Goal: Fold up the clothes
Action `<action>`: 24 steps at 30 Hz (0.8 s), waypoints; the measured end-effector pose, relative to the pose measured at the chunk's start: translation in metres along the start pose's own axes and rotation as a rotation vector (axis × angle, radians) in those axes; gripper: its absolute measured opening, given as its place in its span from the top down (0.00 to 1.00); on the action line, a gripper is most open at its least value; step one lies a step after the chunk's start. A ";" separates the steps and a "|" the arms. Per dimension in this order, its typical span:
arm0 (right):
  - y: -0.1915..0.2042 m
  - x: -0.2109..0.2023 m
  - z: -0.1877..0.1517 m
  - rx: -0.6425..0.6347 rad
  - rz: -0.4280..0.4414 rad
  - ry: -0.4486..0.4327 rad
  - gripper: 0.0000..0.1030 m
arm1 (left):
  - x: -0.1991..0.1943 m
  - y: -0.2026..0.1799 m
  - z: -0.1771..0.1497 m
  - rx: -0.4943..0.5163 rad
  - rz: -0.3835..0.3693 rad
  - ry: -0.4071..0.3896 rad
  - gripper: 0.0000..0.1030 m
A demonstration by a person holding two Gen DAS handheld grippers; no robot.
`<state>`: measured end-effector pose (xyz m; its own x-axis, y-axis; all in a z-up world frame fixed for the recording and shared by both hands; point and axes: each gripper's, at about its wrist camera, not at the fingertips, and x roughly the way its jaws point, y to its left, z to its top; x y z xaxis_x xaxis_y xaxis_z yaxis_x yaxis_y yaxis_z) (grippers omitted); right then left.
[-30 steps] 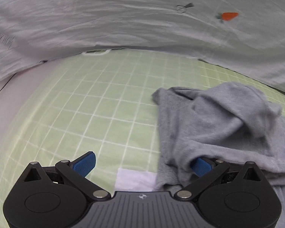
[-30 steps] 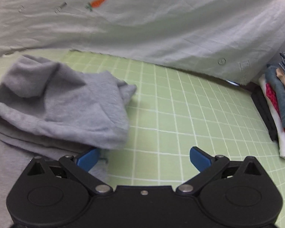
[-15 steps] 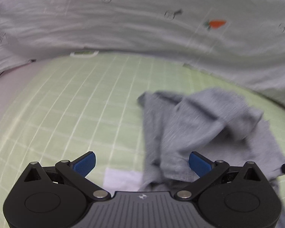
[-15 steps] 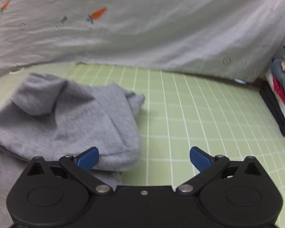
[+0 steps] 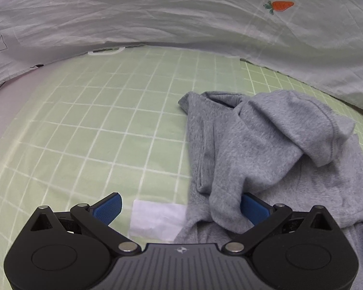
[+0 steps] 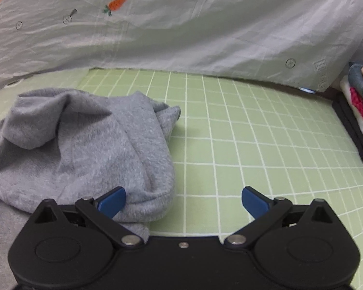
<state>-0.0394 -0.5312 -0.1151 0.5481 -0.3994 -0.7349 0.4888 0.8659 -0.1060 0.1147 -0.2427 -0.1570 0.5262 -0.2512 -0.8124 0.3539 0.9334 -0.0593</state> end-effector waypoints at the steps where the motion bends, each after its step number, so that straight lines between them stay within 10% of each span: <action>1: 0.000 -0.006 -0.002 0.002 0.001 -0.009 0.00 | -0.005 0.000 -0.002 -0.001 -0.002 -0.010 0.00; 24: 0.005 -0.098 -0.124 0.049 0.113 0.128 0.00 | -0.082 0.016 -0.138 -0.057 -0.021 0.116 0.00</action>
<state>-0.1743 -0.4507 -0.1267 0.5123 -0.2563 -0.8197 0.4633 0.8861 0.0125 -0.0295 -0.1718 -0.1711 0.4248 -0.2421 -0.8723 0.3177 0.9422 -0.1068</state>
